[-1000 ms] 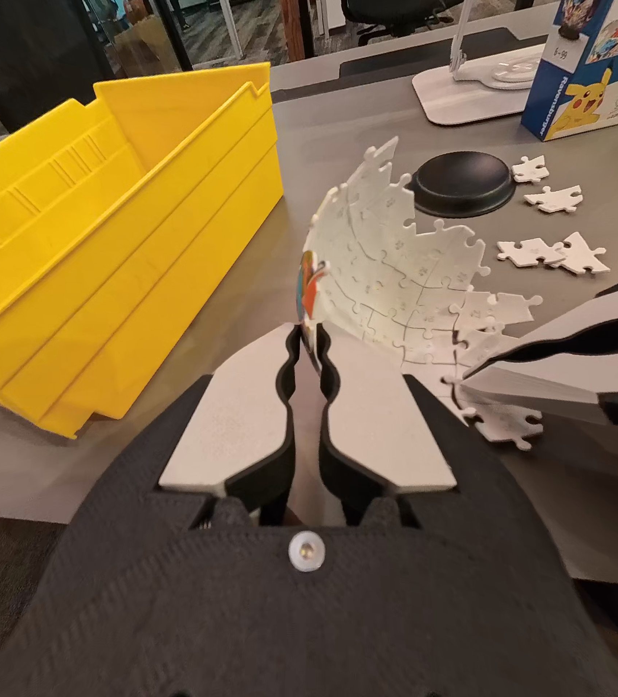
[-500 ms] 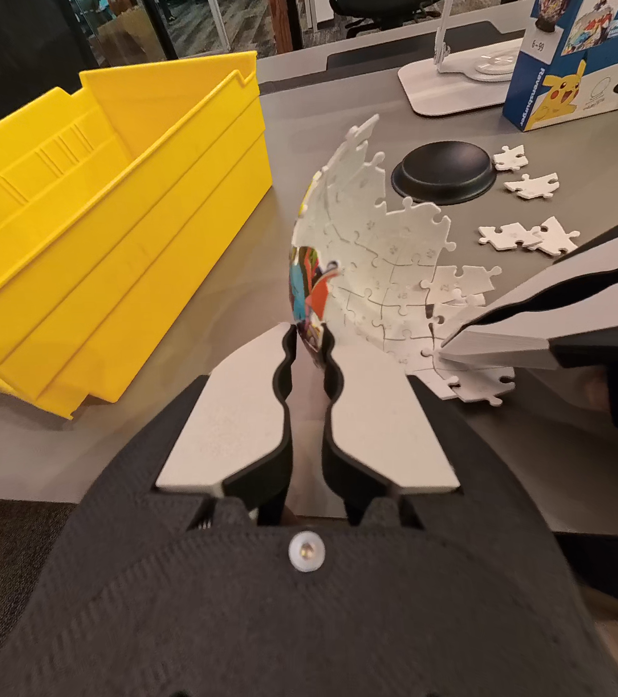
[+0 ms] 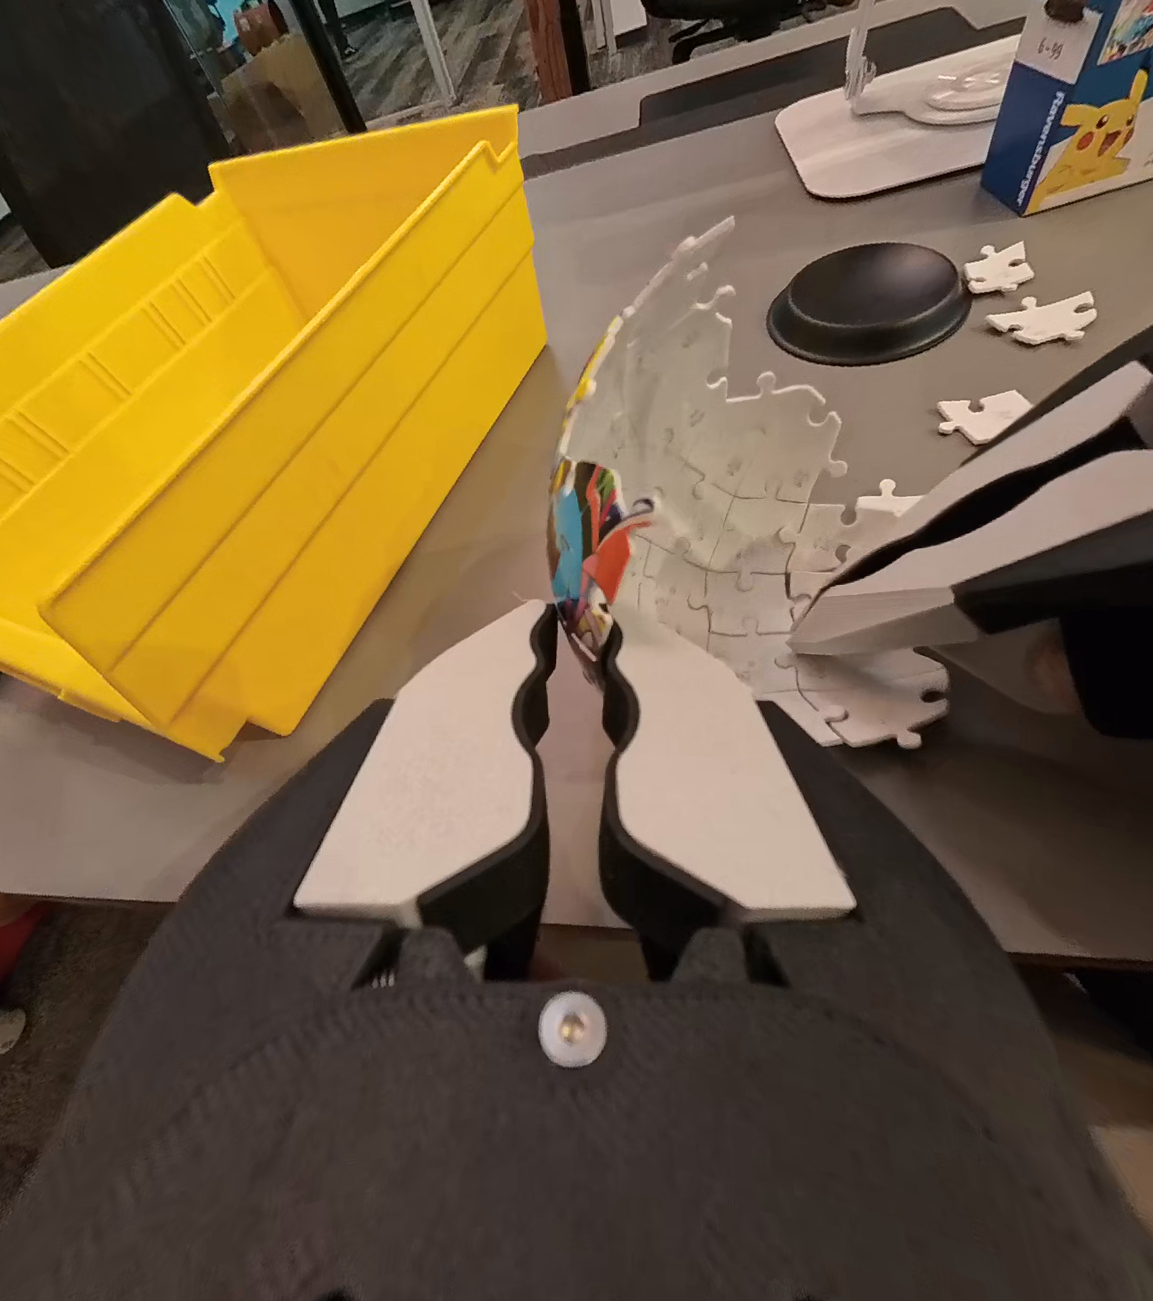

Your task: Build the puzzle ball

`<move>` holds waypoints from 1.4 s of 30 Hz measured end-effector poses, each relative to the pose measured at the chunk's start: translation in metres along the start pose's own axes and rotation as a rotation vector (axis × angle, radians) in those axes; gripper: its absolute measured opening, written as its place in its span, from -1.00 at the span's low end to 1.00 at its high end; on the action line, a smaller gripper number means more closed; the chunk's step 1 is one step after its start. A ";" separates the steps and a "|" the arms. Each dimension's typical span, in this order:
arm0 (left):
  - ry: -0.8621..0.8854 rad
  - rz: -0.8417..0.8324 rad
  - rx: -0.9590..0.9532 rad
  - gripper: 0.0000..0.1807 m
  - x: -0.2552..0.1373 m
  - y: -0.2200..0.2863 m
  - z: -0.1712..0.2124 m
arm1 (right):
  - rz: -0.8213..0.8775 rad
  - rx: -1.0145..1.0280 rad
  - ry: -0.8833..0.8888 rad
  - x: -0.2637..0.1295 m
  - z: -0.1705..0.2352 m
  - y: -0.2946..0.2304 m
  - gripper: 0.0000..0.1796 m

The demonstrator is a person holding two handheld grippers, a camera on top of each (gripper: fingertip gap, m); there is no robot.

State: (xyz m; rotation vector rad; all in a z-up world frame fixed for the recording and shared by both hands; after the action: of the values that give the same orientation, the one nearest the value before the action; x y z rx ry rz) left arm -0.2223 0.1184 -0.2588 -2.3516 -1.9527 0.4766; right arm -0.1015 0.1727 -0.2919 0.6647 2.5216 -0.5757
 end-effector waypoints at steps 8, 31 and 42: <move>0.020 0.003 0.048 -0.89 -0.003 0.000 -0.003 | -0.031 -0.023 -0.020 0.004 -0.003 0.001 -1.00; 0.039 -0.045 0.063 -0.89 -0.012 -0.009 -0.003 | -0.057 -0.432 -0.156 0.021 -0.013 -0.023 -1.00; 0.009 -0.094 0.064 -0.96 -0.010 -0.015 0.004 | -0.084 -0.313 -0.053 0.014 -0.005 -0.022 -1.00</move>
State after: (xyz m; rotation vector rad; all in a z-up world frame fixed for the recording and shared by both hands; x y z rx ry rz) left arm -0.2397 0.1110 -0.2570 -2.2088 -2.0021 0.5129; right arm -0.1254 0.1629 -0.2889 0.4240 2.5227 -0.2140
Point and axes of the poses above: each gripper's, where its closed fingertips meet, x out along the fingers, z out of its underside, y = z × x across the jaws, the point moved 8 cm from there along -x, back along the fingers, and after that the axes turned 13 degrees about y, right-handed, at the moved point
